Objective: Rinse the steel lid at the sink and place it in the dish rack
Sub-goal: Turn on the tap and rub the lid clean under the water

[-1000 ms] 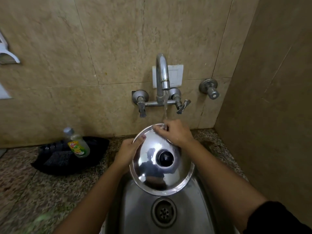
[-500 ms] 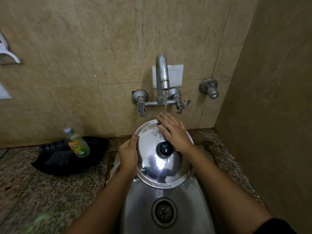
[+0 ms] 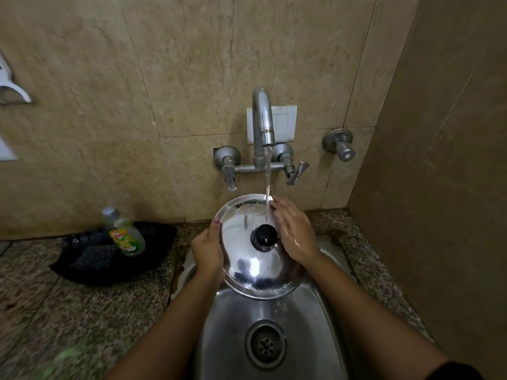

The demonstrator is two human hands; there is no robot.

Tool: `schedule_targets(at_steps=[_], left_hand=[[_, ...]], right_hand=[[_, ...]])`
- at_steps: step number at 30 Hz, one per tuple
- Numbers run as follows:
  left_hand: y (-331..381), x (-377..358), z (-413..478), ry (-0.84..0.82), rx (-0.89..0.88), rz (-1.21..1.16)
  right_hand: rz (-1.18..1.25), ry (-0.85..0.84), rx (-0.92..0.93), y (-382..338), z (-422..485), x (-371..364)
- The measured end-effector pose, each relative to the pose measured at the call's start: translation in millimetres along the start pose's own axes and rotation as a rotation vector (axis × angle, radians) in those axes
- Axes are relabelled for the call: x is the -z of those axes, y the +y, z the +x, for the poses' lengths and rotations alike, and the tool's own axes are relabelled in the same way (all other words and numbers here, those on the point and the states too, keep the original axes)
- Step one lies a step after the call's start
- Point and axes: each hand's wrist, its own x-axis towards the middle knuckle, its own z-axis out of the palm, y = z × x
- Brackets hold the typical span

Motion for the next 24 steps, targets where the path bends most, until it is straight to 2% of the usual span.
schedule_targets(at_steps=[3,5,7,9,12,15,17,21,24], left_hand=[[-2.3,-4.4,-5.3,-0.006,-0.019,-0.007],[-1.9,-8.2,-7.7,-0.001,-0.011,-0.027],[-1.2,-11.0,-7.7,-0.026,-0.001,-0.063],[-3.0,-11.4,-4.1,-0.075,0.024,-0.133],[-0.5,-3.1,1.5,-0.055,0.085,-0.171],[2.5,8.4,5.1,0.007,0.047,-0.103],[1.2,15.4,5.3,0.033,0.011,-0.036],[-3.0,21.5,6.6,-0.013,-0.018,0.029],[-8.3,15.2,0.7,-0.094,-0.059,0.094]], right_hand=[[-0.069,-0.226,0.007,-16.2,28.1,6.9],[-0.267,-0.338,0.001,-35.8,35.0,3.6],[-0.568,-0.327,0.055,-58.7,23.8,-13.0],[-0.695,-0.241,0.236,-73.0,-3.7,-32.3],[-0.529,-0.172,0.501,-59.2,-44.1,-37.3],[-0.436,-0.267,0.619,-13.9,-66.1,-19.8],[-0.396,-0.248,0.578,15.9,-70.7,-7.5],[-0.300,-0.143,0.242,39.4,-47.1,14.5],[-0.283,-0.185,0.205,20.3,-10.2,16.4]])
